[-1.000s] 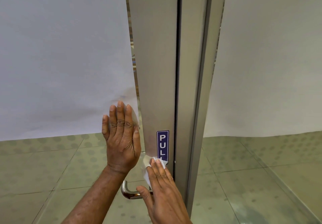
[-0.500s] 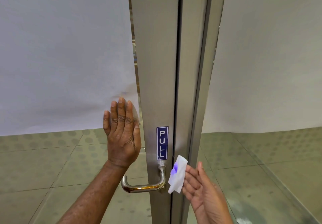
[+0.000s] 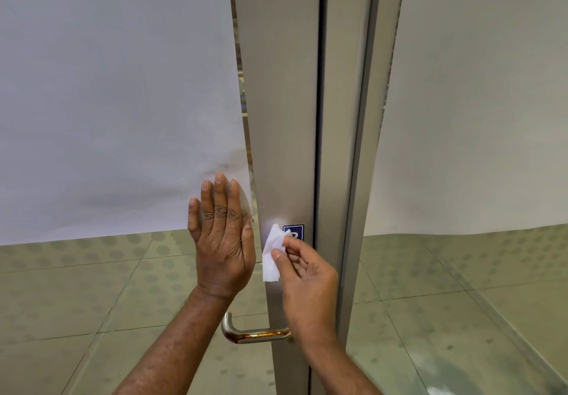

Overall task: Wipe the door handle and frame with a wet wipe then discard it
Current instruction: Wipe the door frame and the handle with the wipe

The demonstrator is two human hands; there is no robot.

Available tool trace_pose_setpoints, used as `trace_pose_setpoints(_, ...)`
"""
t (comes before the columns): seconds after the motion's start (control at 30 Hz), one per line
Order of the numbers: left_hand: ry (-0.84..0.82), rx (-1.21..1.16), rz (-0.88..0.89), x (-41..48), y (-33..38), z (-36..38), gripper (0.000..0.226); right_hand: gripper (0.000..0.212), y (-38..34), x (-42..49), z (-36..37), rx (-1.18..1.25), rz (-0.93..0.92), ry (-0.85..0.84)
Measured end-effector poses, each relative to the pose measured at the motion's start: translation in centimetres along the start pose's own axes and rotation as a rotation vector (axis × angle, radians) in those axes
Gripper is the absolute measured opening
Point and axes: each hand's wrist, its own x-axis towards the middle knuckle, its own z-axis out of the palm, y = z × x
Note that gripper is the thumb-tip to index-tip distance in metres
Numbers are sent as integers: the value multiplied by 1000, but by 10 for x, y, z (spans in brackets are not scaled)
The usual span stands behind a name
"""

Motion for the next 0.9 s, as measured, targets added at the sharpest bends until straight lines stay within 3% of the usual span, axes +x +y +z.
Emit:
trace_pose_setpoints(0.13, 8, -3, 3, 0, -1, 1, 60, 43, -1, 8, 10, -139, -122, 22)
trace_pose_setpoints(0.27, 5, -3, 6, 0, -2, 1, 60, 36, 6, 11, 14, -145, -119, 30)
trace_pose_setpoints(0.53, -4, -6, 7, 0, -2, 0, 60, 9, 33, -3, 14, -105, 178, -28)
trace_pose_setpoints(0.67, -8, -9, 6, 1, -2, -2, 60, 10, 36, 2, 3, -84, 317, -146)
trace_pose_setpoints(0.77, -4, -5, 12, 1, -1, -2, 59, 8, 24, 9, 0, -11, 330, -176)
trace_pose_setpoints(0.9, -5, -4, 16, 2, 0, -3, 60, 7, 2, 16, 8, 105, 288, -64)
